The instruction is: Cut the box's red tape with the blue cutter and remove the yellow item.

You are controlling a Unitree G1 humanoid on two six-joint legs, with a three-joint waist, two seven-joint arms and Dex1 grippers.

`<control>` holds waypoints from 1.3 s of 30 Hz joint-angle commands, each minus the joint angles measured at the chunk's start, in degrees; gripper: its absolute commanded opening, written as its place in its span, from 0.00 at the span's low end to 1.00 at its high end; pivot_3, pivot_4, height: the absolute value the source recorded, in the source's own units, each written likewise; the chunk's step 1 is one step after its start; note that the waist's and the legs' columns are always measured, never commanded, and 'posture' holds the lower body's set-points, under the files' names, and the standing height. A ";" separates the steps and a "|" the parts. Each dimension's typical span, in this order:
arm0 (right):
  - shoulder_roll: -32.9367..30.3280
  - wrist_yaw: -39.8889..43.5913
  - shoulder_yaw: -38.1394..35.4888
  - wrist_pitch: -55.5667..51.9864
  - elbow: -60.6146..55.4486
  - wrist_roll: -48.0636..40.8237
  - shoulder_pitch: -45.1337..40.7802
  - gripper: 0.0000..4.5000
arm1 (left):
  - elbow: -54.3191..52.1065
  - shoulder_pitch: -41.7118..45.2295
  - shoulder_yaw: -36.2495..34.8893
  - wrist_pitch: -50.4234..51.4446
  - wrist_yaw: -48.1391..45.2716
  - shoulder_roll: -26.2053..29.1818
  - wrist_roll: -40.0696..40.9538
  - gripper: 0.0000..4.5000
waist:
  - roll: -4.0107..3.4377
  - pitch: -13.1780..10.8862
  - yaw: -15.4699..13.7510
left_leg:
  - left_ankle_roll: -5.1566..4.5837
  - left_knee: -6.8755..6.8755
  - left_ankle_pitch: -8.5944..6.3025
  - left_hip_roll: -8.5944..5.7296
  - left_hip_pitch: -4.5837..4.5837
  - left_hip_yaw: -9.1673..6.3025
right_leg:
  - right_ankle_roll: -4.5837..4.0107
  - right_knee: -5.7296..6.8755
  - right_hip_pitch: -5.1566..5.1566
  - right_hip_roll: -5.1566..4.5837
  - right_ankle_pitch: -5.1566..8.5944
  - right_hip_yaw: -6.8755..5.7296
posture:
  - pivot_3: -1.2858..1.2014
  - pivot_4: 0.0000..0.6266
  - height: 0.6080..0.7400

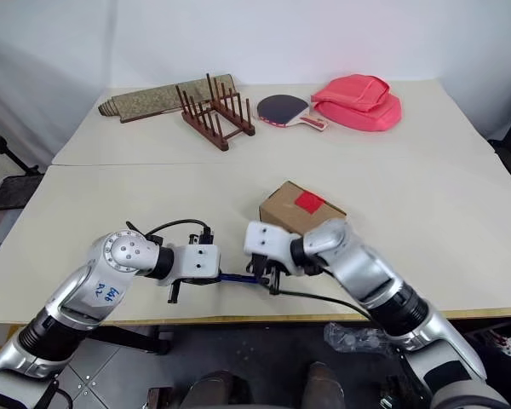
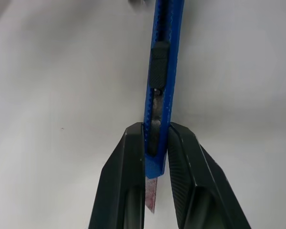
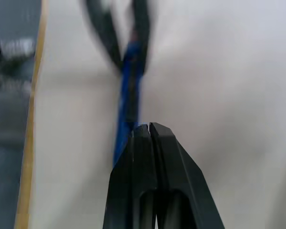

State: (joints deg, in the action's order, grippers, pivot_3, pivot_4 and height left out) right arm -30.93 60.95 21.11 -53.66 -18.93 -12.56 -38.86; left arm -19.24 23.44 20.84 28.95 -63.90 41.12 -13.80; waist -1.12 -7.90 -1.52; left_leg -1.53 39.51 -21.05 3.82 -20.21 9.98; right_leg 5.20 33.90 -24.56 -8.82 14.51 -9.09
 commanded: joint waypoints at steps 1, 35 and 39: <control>-0.26 -0.41 -8.28 -10.61 -5.19 -8.31 -2.18 0.14 | 5.61 -4.58 2.36 -3.60 3.09 -1.75 0.47 0.13 | -0.01 0.00 -0.01 | -0.02 0.00 -0.01 -0.01 -0.01 -0.02 | 0.00 0.00 -0.01 -0.04 0.00 -0.01 | 0.52 0.24 1.00; -2.13 -31.46 -20.59 -38.84 11.83 -41.50 -15.66 0.99 | 7.56 -11.75 -13.92 -17.40 26.94 -13.75 7.59 0.13 | 0.72 -0.84 2.15 | 0.39 0.07 0.00 -0.15 -1.19 0.44 | 0.45 -0.02 -1.00 -0.33 -0.25 -1.56 | 0.52 0.24 1.00; -1.74 -31.58 -21.07 -38.84 10.20 -41.76 -15.45 0.99 | 11.75 -6.21 -16.81 -12.12 22.38 -12.06 13.76 0.13 | 0.75 -0.87 2.15 | 0.41 0.13 0.01 -0.11 -1.21 0.45 | 0.43 -0.03 -1.00 -0.26 -0.24 -1.51 | 0.52 0.24 1.00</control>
State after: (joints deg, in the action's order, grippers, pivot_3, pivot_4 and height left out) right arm -32.56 29.47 1.81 -92.22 -6.75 -53.41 -53.40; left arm -7.71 16.04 5.54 15.40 -39.82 28.47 -2.95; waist -0.37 -8.77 0.63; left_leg -1.12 39.65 -21.04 3.71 -21.42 10.44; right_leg 5.63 33.87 -25.56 -9.05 14.27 -10.58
